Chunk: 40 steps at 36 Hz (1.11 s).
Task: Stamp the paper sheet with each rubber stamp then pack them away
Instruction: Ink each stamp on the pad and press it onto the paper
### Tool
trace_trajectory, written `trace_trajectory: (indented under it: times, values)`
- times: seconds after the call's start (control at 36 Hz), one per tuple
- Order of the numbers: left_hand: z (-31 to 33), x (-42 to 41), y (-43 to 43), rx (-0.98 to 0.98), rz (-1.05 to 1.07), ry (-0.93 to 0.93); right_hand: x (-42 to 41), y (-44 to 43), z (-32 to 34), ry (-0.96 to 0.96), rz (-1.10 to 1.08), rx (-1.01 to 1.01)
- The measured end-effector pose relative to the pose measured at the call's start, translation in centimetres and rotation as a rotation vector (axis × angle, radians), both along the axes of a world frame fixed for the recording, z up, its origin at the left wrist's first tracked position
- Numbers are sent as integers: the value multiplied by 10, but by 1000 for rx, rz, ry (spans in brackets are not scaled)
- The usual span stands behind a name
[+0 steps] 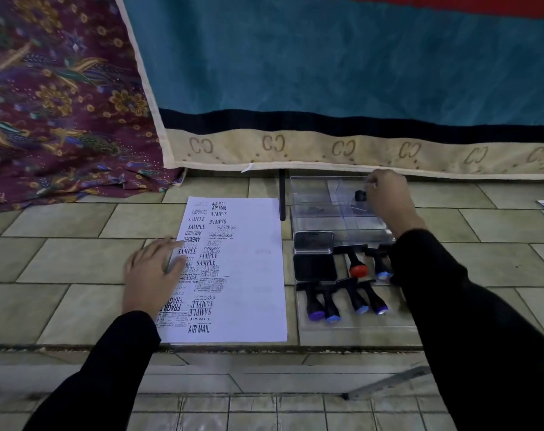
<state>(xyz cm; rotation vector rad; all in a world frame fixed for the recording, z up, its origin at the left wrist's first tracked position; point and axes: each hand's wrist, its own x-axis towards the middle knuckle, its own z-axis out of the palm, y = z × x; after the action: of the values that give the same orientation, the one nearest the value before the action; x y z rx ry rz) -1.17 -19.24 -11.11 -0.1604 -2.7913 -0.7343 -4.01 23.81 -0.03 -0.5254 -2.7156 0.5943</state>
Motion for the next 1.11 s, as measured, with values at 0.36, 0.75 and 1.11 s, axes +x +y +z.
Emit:
trace_trajectory:
  times: [0.36, 0.75, 1.11]
  values:
    - [1, -1, 0, 2, 4, -14, -49, 10, -35, -394, -33, 232]
    - [7, 2, 4, 9, 13, -16, -54, 16, -40, -339, 7, 288]
    - [2, 0, 1, 26, 9, -12, -30, 14, -21, 140, -31, -147]
